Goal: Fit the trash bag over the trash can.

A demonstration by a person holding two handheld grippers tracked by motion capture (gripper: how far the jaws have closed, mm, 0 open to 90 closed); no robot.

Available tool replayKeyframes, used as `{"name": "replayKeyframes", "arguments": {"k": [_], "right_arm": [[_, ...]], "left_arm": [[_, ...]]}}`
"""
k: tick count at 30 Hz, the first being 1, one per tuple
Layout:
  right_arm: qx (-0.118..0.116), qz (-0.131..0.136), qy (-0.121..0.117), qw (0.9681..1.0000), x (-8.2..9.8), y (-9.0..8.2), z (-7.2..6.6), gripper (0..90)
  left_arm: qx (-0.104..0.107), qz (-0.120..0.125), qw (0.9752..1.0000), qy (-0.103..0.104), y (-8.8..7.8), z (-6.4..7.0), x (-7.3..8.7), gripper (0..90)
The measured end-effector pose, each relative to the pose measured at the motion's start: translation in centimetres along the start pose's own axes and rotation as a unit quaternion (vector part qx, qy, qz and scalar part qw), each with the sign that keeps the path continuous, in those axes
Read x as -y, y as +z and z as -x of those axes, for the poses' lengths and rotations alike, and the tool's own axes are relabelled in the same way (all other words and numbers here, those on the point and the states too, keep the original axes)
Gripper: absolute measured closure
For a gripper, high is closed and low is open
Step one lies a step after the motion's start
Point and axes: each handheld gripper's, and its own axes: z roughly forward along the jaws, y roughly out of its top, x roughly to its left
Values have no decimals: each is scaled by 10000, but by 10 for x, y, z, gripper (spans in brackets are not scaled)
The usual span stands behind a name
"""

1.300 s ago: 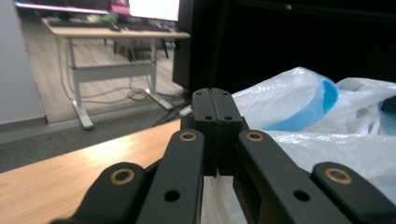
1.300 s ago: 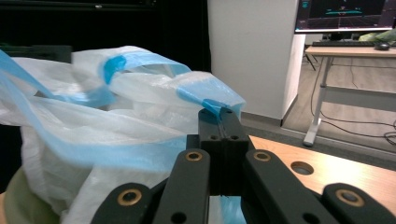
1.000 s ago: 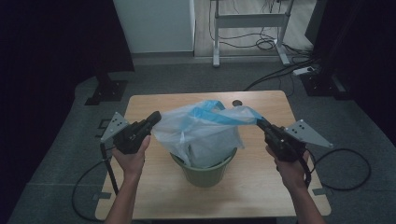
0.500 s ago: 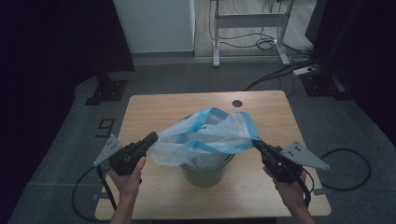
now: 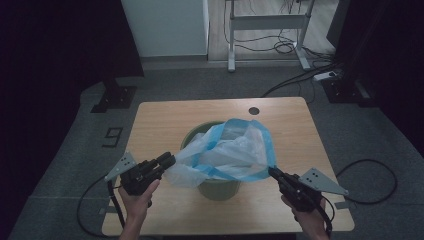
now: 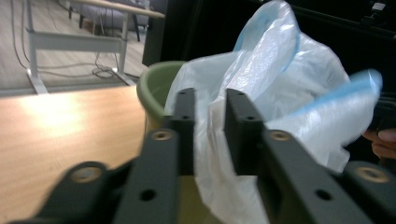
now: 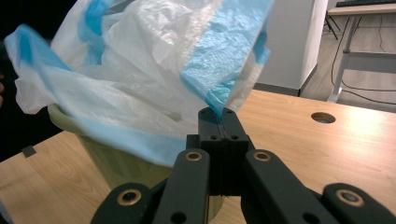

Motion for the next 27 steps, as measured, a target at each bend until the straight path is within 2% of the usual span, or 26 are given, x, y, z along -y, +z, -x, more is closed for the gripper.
{"name": "replayKeyframes", "arguments": {"k": [1,3,5,6,7,12,14,17,22,24,25,26,27], "right_arm": [[-6,11,0,10000,-2,0,0,891],[5,18,-50,10000,-4,1,-1,891],[11,18,-73,10000,-5,1,-1,891],[16,24,-116,9999,-8,2,-1,891],[16,24,-116,9999,-8,2,-1,891],[46,35,-175,9998,-12,3,1,891],[47,27,-186,9998,-13,3,1,891],[54,28,-203,9998,-14,3,0,891],[60,39,-214,9997,-15,3,0,891],[49,48,-227,9997,-15,3,0,891],[49,48,-227,9997,-15,3,0,891],[44,62,-237,9997,-15,2,0,891],[41,70,-247,9997,-15,2,0,891]], "left_arm": [[0,0,10000,0,0,0,0,635],[-11,-73,9999,118,2,6,-14,534],[0,-127,9997,193,3,8,-20,508],[35,-229,9994,262,6,10,-28,450],[35,-229,9994,262,6,10,-28,424],[49,-457,9979,446,17,12,-48,366],[107,-549,9974,450,23,12,-54,358],[310,-710,9960,438,34,11,-60,354],[294,-924,9940,505,48,12,-65,384],[186,-1060,9923,616,55,14,-66,424],[186,-1060,9923,616,55,14,-66,470],[148,-1072,9918,685,58,15,-66,570],[127,-1054,9918,714,59,16,-66,626]]}}
